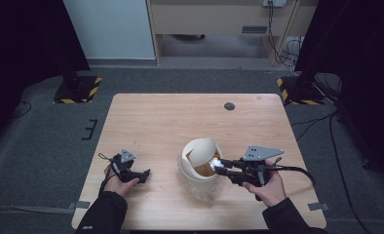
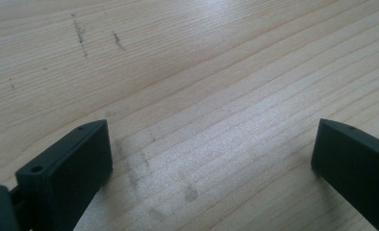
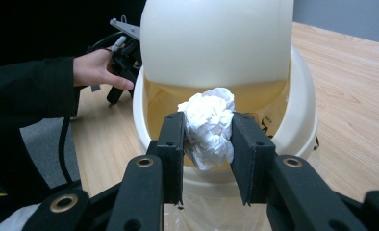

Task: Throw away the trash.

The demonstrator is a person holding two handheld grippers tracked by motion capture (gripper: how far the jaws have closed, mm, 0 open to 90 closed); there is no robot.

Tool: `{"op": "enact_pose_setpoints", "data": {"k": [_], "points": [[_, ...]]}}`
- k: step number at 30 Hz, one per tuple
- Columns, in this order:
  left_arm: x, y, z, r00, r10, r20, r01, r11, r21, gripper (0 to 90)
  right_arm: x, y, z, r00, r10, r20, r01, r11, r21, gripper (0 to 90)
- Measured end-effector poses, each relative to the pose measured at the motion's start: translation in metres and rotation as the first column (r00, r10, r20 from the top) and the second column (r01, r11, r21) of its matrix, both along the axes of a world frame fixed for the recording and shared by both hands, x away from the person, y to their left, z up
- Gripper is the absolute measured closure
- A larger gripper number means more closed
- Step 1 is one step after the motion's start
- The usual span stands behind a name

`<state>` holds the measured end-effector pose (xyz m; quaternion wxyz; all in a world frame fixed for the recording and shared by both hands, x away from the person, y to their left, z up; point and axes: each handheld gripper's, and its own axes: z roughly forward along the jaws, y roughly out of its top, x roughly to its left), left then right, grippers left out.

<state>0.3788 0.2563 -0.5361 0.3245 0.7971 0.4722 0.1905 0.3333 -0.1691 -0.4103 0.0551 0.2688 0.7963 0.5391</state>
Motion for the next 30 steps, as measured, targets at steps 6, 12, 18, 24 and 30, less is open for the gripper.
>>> {"op": "enact_pose_setpoints", "data": {"k": [6, 12, 18, 24, 30], "points": [[0.000, 0.000, 0.000, 1.0000, 0.000, 0.000, 0.000, 1.0000, 0.000, 0.0, 0.003, 0.004, -0.002, 1.0000, -0.002, -0.006, 0.002, 1.000, -0.001, 67.4], [0.000, 0.000, 0.000, 1.0000, 0.000, 0.000, 0.000, 1.0000, 0.000, 0.0, 0.006, 0.007, -0.005, 0.9999, -0.004, -0.014, 0.004, 1.000, -0.017, 67.3], [0.000, 0.000, 0.000, 1.0000, 0.000, 0.000, 0.000, 1.0000, 0.000, 0.0, 0.010, 0.011, -0.008, 0.9998, -0.008, -0.019, 0.007, 1.000, -0.018, 66.4], [0.000, 0.000, 0.000, 1.0000, 0.000, -0.001, 0.000, 1.0000, 0.000, 0.0, 0.011, 0.013, -0.008, 0.9996, -0.009, -0.026, 0.009, 1.000, 0.007, 53.3], [0.000, 0.000, 0.000, 1.0000, 0.000, -0.001, 0.000, 1.0000, -0.001, 0.0, 0.009, -0.002, 0.004, 0.9995, -0.033, -0.002, 0.033, 0.999, 0.006, 45.2]]}}
